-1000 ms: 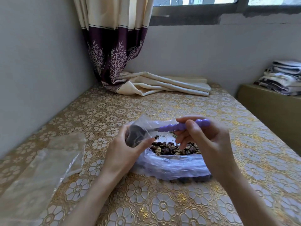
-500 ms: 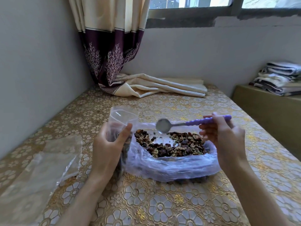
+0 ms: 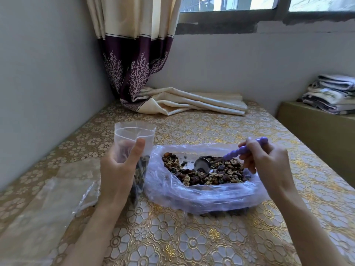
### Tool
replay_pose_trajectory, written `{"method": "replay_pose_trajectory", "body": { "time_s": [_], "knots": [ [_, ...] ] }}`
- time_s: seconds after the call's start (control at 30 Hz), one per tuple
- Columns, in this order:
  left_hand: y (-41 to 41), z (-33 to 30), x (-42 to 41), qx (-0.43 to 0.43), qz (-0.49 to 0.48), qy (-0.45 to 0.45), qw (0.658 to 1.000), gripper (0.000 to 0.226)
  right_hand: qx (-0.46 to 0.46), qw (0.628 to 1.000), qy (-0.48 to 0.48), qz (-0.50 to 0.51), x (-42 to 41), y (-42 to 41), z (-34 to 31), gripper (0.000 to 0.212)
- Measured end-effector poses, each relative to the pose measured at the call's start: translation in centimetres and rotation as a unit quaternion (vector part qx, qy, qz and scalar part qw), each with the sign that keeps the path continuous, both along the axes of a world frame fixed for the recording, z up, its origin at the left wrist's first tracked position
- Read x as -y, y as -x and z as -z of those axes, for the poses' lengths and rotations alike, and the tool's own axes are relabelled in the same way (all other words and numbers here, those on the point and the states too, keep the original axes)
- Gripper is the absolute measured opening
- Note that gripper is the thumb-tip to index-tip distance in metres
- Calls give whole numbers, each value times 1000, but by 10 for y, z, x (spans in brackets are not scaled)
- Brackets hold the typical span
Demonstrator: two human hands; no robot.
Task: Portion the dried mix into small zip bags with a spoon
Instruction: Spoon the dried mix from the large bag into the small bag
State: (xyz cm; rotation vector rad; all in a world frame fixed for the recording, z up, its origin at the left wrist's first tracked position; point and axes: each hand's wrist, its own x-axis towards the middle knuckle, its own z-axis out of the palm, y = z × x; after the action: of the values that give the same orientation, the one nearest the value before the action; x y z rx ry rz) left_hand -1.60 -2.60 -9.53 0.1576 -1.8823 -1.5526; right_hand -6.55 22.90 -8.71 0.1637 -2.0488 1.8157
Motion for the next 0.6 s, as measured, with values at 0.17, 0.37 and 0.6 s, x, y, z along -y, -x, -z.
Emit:
{"method": "replay_pose_trajectory", "body": {
  "time_s": [0.17,0.37,0.6],
  "knots": [
    [-5,2,-8,39,57,94,993,74,59,995,33,-67,10,-2,3,35],
    [-3,6,-6,45,66,123,989,73,80,992,55,-84,15,-4,4,34],
    [-6,10,-12,34,94,150,984,57,72,990,118,-35,7,-2,1,33]
  ]
}}
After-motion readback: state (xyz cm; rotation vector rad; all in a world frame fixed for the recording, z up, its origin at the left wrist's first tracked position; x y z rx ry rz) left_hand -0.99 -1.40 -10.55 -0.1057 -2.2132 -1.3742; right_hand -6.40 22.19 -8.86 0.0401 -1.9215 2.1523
